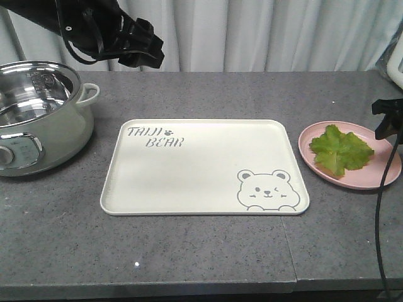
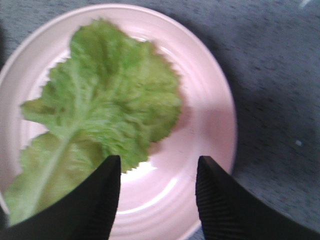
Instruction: Transfer vegetables to tray and serve
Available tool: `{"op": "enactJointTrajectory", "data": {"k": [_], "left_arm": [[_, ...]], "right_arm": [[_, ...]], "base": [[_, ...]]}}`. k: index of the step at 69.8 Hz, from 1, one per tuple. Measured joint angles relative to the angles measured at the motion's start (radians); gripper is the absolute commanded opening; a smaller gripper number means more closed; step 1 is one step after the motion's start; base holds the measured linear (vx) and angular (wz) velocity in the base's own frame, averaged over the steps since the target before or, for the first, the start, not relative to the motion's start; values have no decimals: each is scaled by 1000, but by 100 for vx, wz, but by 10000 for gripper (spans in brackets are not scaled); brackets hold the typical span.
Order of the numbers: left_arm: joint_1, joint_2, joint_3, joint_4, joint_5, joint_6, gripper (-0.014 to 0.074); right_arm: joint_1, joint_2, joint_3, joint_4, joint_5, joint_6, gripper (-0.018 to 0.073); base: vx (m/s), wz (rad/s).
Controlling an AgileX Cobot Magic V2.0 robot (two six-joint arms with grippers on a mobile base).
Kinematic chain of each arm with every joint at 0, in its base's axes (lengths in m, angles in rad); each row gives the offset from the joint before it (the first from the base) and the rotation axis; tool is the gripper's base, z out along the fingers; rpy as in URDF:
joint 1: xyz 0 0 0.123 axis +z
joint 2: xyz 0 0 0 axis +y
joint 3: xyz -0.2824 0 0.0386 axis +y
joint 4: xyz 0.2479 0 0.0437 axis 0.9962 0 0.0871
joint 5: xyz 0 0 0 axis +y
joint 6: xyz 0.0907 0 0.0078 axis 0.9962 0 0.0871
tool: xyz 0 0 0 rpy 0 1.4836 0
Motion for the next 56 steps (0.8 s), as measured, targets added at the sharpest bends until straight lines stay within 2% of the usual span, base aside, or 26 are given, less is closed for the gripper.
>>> {"op": "enactJointTrajectory", "data": {"k": [7, 15, 34, 56], "left_arm": [[0, 0, 0, 0, 6, 0, 460], [0, 0, 0, 0, 10, 0, 460], [0, 0, 0, 1, 14, 0, 460], [0, 0, 0, 1, 18, 0, 460]], "right_arm": [[0, -2, 0, -86, 3, 56, 349], [0, -2, 0, -143, 4, 100, 349], [-13, 39, -1, -162, 4, 153, 349], [-22, 101, -1, -156, -1, 157, 349]], "base": [[0, 0], [0, 0], [0, 0], [0, 0]]}}
